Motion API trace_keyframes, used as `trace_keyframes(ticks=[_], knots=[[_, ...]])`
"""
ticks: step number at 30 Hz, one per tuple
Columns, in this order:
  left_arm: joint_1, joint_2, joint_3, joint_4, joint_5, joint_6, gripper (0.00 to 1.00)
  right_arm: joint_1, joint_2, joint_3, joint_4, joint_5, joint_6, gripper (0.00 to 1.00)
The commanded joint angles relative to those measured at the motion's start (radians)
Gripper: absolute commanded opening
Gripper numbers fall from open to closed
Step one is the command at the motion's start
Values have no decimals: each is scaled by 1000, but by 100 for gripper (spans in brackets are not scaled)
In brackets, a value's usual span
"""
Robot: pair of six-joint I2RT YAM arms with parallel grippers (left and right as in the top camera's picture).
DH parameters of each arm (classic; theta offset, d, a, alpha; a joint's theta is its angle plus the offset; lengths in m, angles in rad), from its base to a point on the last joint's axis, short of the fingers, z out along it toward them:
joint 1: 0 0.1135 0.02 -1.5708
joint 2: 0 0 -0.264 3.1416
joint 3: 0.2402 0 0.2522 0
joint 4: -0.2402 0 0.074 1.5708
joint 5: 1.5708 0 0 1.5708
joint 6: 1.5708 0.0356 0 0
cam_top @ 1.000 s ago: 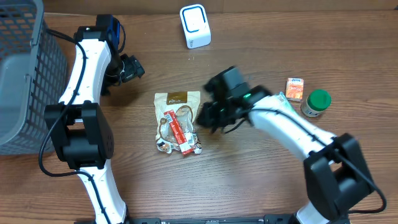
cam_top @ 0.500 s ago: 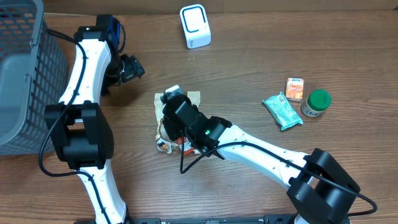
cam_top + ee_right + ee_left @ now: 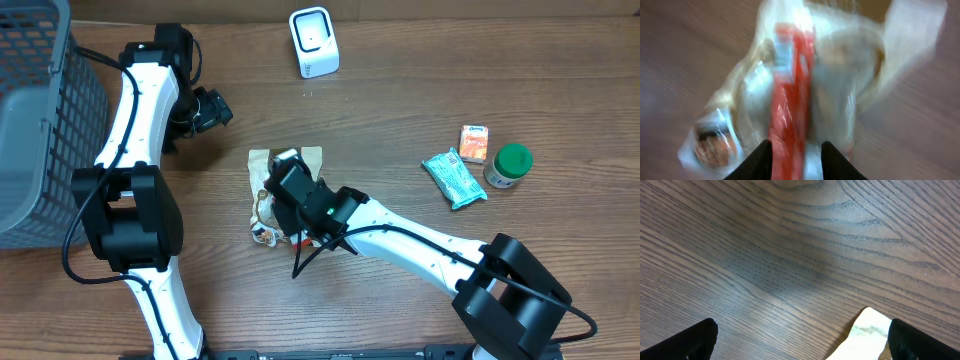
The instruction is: Scan the item barcode
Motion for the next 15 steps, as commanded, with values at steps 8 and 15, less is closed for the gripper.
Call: trace_keyframes(ticks=[8,15], knots=[[-7,-15,16,0,-6,12,100,-94,-34,84,-146,-346,147,36],[-7,-15,16,0,-6,12,100,-94,-28,-1,-129,-333,147,40]])
